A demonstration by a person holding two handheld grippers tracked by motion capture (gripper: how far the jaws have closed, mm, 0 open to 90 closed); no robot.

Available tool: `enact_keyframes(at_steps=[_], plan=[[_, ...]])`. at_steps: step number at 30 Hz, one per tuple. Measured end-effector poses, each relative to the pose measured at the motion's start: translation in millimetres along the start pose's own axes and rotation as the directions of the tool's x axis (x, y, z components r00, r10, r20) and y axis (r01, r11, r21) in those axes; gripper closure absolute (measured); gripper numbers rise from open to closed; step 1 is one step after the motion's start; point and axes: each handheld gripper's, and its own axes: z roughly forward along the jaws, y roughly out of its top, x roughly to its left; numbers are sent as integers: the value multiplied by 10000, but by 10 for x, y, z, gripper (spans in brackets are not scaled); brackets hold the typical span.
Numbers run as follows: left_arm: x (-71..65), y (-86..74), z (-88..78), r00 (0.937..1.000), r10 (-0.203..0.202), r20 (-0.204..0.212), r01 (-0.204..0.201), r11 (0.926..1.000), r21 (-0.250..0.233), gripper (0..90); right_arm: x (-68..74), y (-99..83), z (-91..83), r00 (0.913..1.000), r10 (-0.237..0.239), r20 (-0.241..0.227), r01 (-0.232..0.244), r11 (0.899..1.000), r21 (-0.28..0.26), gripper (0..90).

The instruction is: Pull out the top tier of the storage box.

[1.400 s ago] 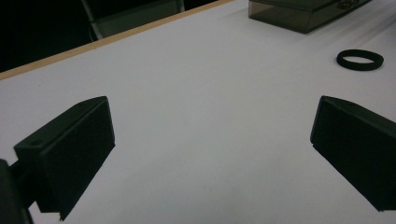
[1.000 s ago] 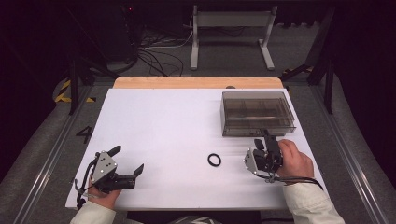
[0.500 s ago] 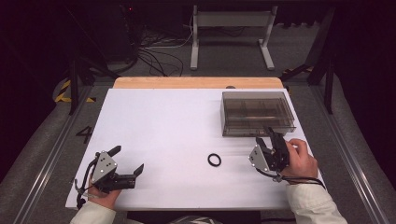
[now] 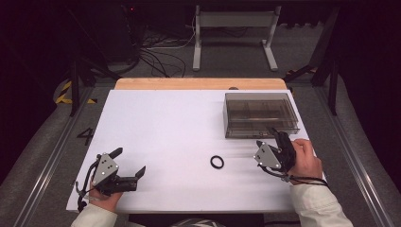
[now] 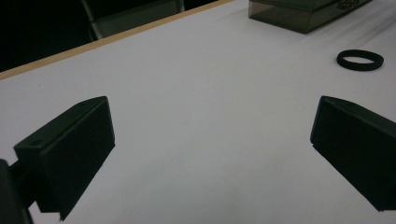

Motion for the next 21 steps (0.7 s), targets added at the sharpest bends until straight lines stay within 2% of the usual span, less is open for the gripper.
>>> enact_keyframes(at_steps=[1, 3, 4, 5, 7, 9, 11, 12, 15, 16, 18, 19, 21], plan=[[0, 0, 1, 10000, -4, 2, 4, 10000, 2, 5, -13, 2, -3, 9998, 196, -68, -197, 9998, -54, 406], [-3, -1, 1, 10000, -16, 23, 16, 10000, 17, 5, -37, 2, -11, 9995, 210, -227, -212, 9997, -96, 406], [-2, 0, 1, 10000, 12, 6, -12, 10000, 4, 5, -49, 7, -16, 9984, 466, -306, -471, 9988, -162, 406], [-2, 0, 1, 10000, 18, 7, -18, 10000, 2, 5, -103, 10, -31, 9959, 604, -677, -622, 9978, -240, 406], [-1, 0, 1, 10000, 12, 8, -12, 10000, 2, 5, -124, 12, -34, 9944, 703, -791, -726, 9970, -265, 406], [-2, -1, 0, 10000, -5, 19, 5, 10000, 14, 5, -184, 13, -35, 9873, 974, -1257, -1020, 9943, -302, 406], [0, 0, 1, 10000, 9, 8, -9, 10000, -2, 5, -200, 14, -31, 9853, 1104, -1304, -1154, 9928, -320, 406], [-2, -1, 0, 10000, -4, 21, 4, 10000, 16, 5, -229, 18, -28, 9770, 1421, -1588, -1487, 9884, -304, 406], [1, -1, 0, 10000, 7, 2, -7, 10000, -1, 5, -272, 20, -22, 9688, 1584, -1908, -1669, 9855, -294, 406], [1, -1, 1, 10000, 7, 6, -7, 10000, 3, 5, -317, 24, -13, 9586, 1629, -2336, -1706, 9852, -132, 406], [0, 0, 1, 10000, 15, 10, -15, 10000, 0, 5, -346, 34, 6, 9527, 1771, -2468, -1840, 9829, -51, 399], [0, 0, 1, 10000, 15, 10, -15, 10000, 0, 5, -346, 34, 6, 9527, 1771, -2468, -1840, 9829, -51, 399], [1, 0, 0, 10000, 15, 4, -15, 10000, 5, 5, -382, 41, 23, 9424, 1847, -2788, -1912, 9815, 40, 380]])
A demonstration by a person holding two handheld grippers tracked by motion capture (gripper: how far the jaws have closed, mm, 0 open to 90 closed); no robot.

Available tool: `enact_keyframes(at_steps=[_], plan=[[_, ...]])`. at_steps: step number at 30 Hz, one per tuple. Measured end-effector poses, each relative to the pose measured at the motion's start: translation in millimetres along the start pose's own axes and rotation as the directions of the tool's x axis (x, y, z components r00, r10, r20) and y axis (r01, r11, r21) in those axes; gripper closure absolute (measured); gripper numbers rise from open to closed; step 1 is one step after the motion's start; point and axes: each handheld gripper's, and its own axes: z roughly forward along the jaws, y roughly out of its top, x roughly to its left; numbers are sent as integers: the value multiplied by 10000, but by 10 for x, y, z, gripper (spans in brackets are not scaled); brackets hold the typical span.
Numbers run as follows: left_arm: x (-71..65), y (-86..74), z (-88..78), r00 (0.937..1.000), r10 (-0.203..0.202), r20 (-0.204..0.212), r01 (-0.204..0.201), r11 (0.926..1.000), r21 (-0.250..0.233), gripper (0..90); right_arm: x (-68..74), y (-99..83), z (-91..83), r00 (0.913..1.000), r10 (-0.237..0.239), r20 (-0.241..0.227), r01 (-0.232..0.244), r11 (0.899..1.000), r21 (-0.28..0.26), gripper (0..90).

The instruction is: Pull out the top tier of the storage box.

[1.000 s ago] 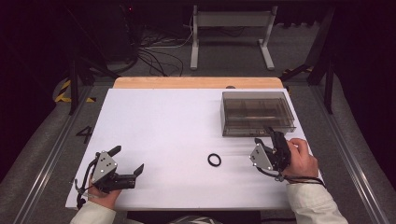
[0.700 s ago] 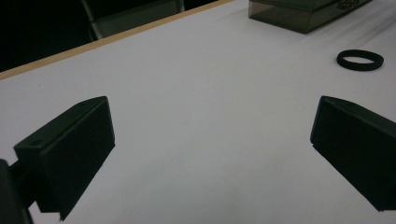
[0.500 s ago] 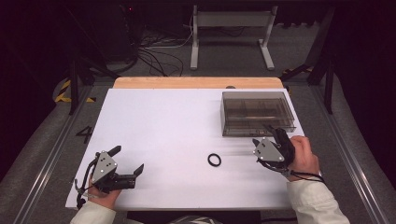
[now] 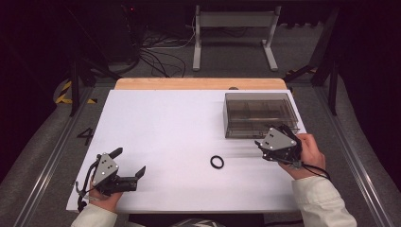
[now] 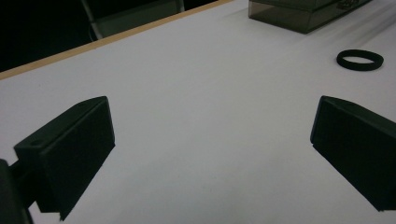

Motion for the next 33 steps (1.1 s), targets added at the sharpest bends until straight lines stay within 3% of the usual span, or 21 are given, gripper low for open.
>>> enact_keyframes(at_steps=[1, 8, 11, 20, 22, 23, 24, 25, 27, 33], plan=[[0, 0, 0, 10000, -5, 0, 5, 10000, -4, 5, -43, 10, 11, 9988, 190, -460, -183, 9997, 157, 369], [-1, 4, 5, 10000, 10, 23, -10, 10000, -13, 5, -140, 28, 75, 9910, 570, -1214, -508, 9973, 536, 359], [-2, 3, 9, 10000, 19, 11, -19, 10000, 3, 5, -197, 23, 134, 9799, 961, -1748, -822, 9930, 851, 362], [-4, 4, 8, 10000, 8, 28, -8, 10000, -13, 5, -287, 20, 221, 9673, 1116, -2279, -842, 9884, 1266, 377], [-3, 3, 12, 10000, 36, 5, -36, 10000, 40, 5, -336, 22, 275, 9520, 1332, -2756, -869, 9809, 1738, 375], [-4, 3, 13, 10000, -7, 7, 7, 10000, 42, 5, -336, 22, 275, 9520, 1332, -2756, -869, 9809, 1738, 375], [-3, 3, 13, 10000, -14, 6, 14, 10000, 31, 5, -371, 23, 319, 9425, 1465, -3005, -826, 9730, 2156, 368], [-3, 4, 12, 10000, 19, -1, -19, 10000, 35, 5, -371, 23, 319, 9425, 1465, -3005, -826, 9730, 2156, 368], [-3, 4, 12, 10000, 31, 1, -31, 10000, 35, 5, -412, 26, 339, 9333, 1587, -3223, -890, 9713, 2205, 371], [-3, 4, 11, 10000, 32, 3, -32, 10000, 31, 5, -441, 19, 373, 9355, 1546, -3178, -810, 9691, 2332, 381]])
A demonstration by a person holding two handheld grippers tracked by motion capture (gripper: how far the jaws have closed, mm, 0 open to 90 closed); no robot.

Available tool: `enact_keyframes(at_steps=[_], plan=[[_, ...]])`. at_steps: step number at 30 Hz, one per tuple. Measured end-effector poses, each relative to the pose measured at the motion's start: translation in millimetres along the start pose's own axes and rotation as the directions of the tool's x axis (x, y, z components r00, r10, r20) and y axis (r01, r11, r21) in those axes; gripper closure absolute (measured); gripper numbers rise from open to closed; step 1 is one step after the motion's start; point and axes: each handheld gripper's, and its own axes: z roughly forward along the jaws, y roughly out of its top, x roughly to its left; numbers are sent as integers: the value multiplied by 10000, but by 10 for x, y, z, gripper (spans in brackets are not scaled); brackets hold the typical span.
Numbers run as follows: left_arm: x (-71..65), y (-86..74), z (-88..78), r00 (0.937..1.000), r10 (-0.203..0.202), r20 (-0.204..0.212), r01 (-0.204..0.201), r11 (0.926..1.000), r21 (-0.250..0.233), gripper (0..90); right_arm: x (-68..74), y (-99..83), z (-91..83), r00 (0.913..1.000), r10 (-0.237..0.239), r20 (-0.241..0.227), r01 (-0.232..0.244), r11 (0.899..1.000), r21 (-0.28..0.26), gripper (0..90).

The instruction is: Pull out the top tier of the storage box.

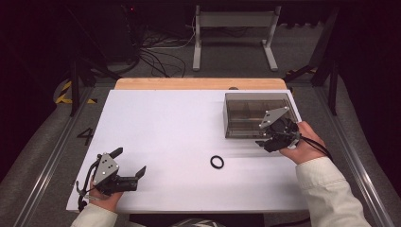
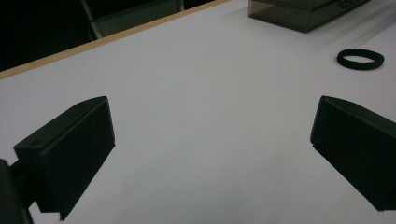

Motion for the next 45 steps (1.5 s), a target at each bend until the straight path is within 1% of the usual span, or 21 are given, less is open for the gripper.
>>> enact_keyframes(at_steps=[4, 7, 12, 13, 15, 19, 20, 21, 22, 23, 26, 30, 45], plan=[[1, 0, 2, 10000, -10, 4, 10, 10000, 3, 5, -31, -3, 26, 10000, -13, 48, 13, 10000, 60, 385], [-1, 0, 2, 10000, -5, 12, 5, 10000, 2, 5, -43, 2, 51, 9998, -110, 191, 106, 9997, 209, 395], [-2, 0, 4, 10000, -40, 30, 40, 10000, 4, 5, -61, 9, 123, 9995, -236, 191, 226, 9984, 528, 424], [-2, 0, 4, 10000, -34, 29, 34, 10000, 6, 5, -69, 9, 157, 9993, -326, 199, 313, 9975, 632, 435], [-2, 0, 4, 10000, -36, 31, 36, 10000, 3, 5, -69, 11, 169, 9992, -312, 247, 294, 9971, 696, 443], [0, 0, 4, 10000, -49, 32, 49, 10000, -3, 5, -69, 19, 228, 9980, -492, 386, 455, 9947, 927, 486], [0, 0, 5, 10000, -49, 32, 49, 10000, -3, 5, -64, 26, 253, 9970, -605, 486, 554, 9935, 999, 506], [0, 0, 6, 10000, -47, 37, 47, 10000, -2, 5, -64, 26, 253, 9970, -605, 486, 554, 9935, 999, 506], [0, 1, 6, 10000, -47, 36, 47, 10000, -2, 5, -56, 34, 263, 9963, -604, 604, 539, 9932, 1033, 529], [0, 1, 7, 10000, -45, 41, 45, 10000, -3, 5, -56, 34, 263, 9963, -604, 604, 539, 9932, 1033, 529], [1, 2, 8, 10000, -50, 42, 50, 10000, -6, 5, -45, 40, 260, 9938, -692, 866, 597, 9924, 1075, 586], [-1, 4, 15, 10000, -50, 65, 50, 10000, -3, 5, -30, 41, 232, 9934, -748, 864, 654, 9922, 1065, 613], [-4, 29, 63, 9998, 42, 191, -41, 10000, -15, 5, 112, -10, 119, 9927, -807, 898, 697, 9904, 1196, 614]])
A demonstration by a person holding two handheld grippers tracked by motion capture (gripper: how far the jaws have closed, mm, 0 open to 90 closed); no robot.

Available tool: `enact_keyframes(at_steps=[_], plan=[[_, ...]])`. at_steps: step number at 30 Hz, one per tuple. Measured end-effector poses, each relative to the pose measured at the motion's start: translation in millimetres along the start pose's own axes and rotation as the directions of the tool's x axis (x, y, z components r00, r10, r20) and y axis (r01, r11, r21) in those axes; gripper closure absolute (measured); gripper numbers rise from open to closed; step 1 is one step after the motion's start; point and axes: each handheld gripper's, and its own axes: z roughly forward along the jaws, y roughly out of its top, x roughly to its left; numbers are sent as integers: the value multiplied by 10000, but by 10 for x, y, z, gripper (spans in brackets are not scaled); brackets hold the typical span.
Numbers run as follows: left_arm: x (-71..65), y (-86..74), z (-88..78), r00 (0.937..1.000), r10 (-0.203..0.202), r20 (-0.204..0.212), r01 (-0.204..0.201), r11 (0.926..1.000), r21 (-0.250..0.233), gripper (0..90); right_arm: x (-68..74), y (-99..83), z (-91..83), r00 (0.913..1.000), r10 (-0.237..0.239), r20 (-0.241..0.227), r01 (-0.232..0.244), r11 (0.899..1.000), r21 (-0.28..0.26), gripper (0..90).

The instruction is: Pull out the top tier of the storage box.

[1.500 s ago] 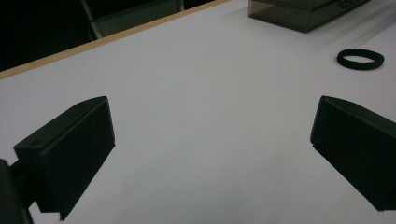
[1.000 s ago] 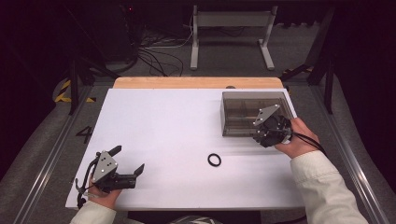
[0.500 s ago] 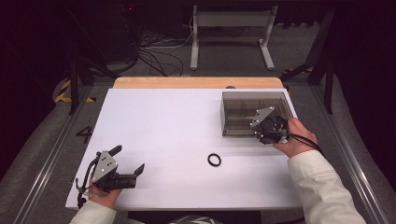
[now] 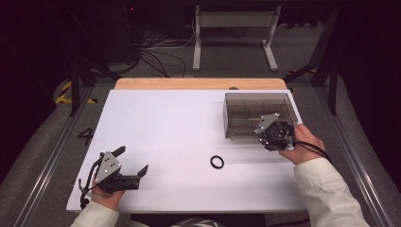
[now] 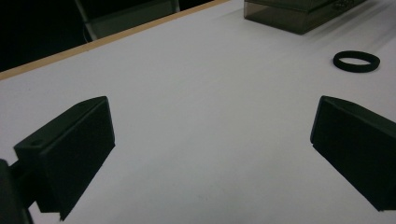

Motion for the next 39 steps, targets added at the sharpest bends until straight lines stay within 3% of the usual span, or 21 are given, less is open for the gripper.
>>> enact_keyframes(at_steps=[21, 28, 39], plan=[[0, 34, 78, 10000, -5, 93, 4, 10000, 26, 5, 136, -38, -73, 9997, -151, -185, 153, 9998, 87, 617], [0, 34, 70, 10000, 31, 89, -31, 10000, 3, 5, 142, -36, -111, 9986, -139, -509, 125, 9996, -270, 516], [-3, 33, 70, 9999, 30, 96, -30, 10000, 17, 5, 170, 2, -234, 9995, -86, -291, 56, 9950, -1001, 486]])
